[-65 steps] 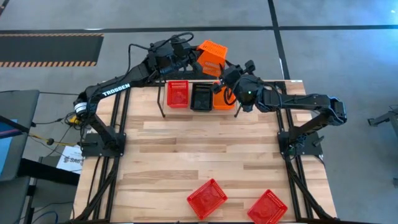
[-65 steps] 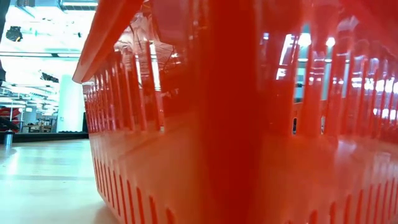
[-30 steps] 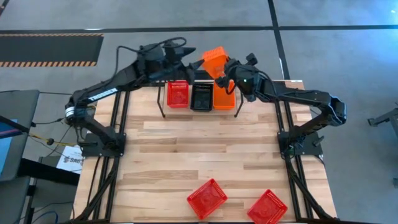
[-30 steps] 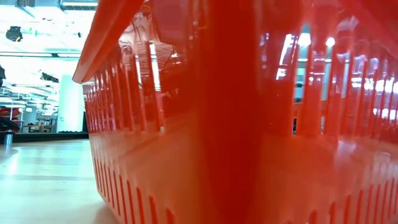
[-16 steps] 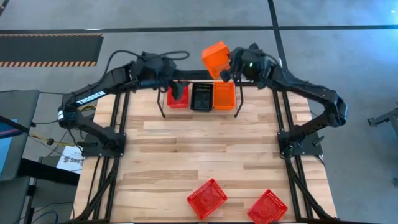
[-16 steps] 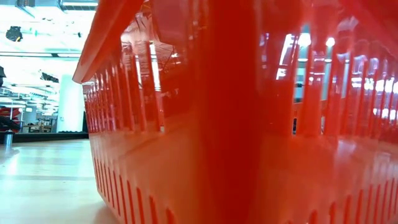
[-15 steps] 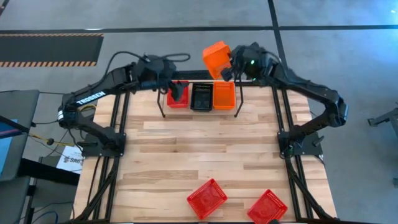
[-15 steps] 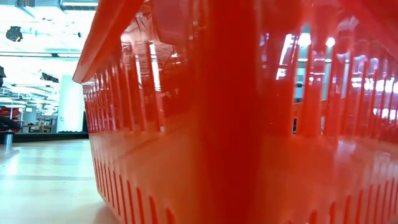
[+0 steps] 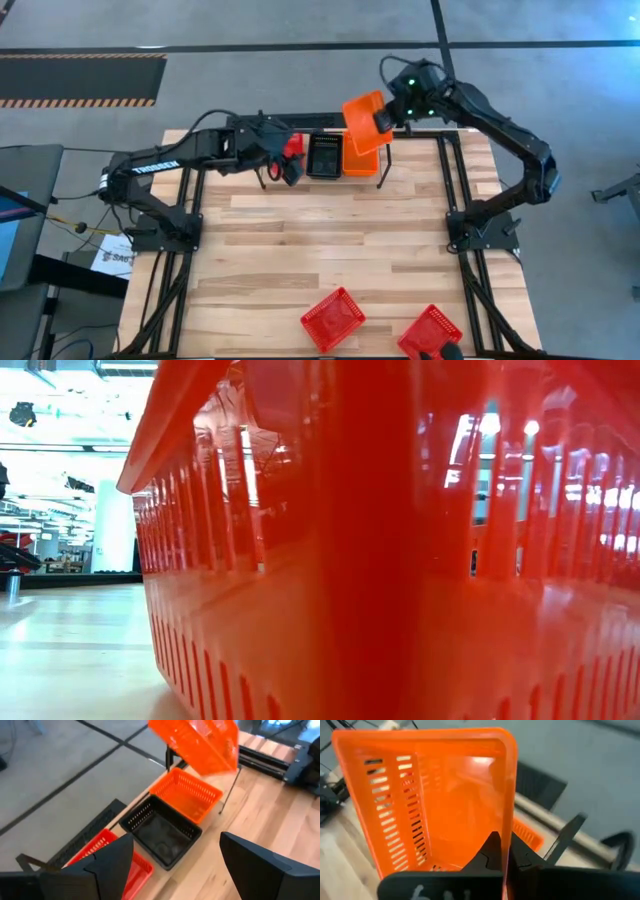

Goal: Stack baskets on shelf by color
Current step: Stack the orange bin on top of the orange bin on the shelf

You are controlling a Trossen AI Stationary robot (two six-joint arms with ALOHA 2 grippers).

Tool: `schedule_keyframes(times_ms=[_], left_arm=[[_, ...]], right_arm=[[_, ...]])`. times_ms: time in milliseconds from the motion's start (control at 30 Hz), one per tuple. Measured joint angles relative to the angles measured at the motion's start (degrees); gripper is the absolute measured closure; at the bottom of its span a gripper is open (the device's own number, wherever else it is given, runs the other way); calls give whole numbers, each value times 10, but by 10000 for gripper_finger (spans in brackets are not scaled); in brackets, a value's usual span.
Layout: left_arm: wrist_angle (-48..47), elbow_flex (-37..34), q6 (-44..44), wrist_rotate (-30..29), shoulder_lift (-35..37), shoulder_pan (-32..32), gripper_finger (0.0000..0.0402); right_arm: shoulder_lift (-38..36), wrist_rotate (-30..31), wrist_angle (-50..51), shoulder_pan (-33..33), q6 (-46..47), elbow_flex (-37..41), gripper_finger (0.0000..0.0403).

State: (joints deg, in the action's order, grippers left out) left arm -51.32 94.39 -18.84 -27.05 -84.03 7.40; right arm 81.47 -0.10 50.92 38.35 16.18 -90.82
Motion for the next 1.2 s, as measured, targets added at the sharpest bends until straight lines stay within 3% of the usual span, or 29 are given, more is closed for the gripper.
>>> schedule_keyframes(times_ms=[567, 900, 1200], left_arm=[[-5, -1, 47, -9, -2, -2, 116], [-4, -1, 62, -4, -2, -2, 116], [-4, -1, 83, 5, -2, -2, 116]], right_arm=[[143, 21, 10, -32, 156, 11, 400], [148, 49, 93, -18, 236, 11, 400], [171, 67, 97, -33, 276, 11, 400]])
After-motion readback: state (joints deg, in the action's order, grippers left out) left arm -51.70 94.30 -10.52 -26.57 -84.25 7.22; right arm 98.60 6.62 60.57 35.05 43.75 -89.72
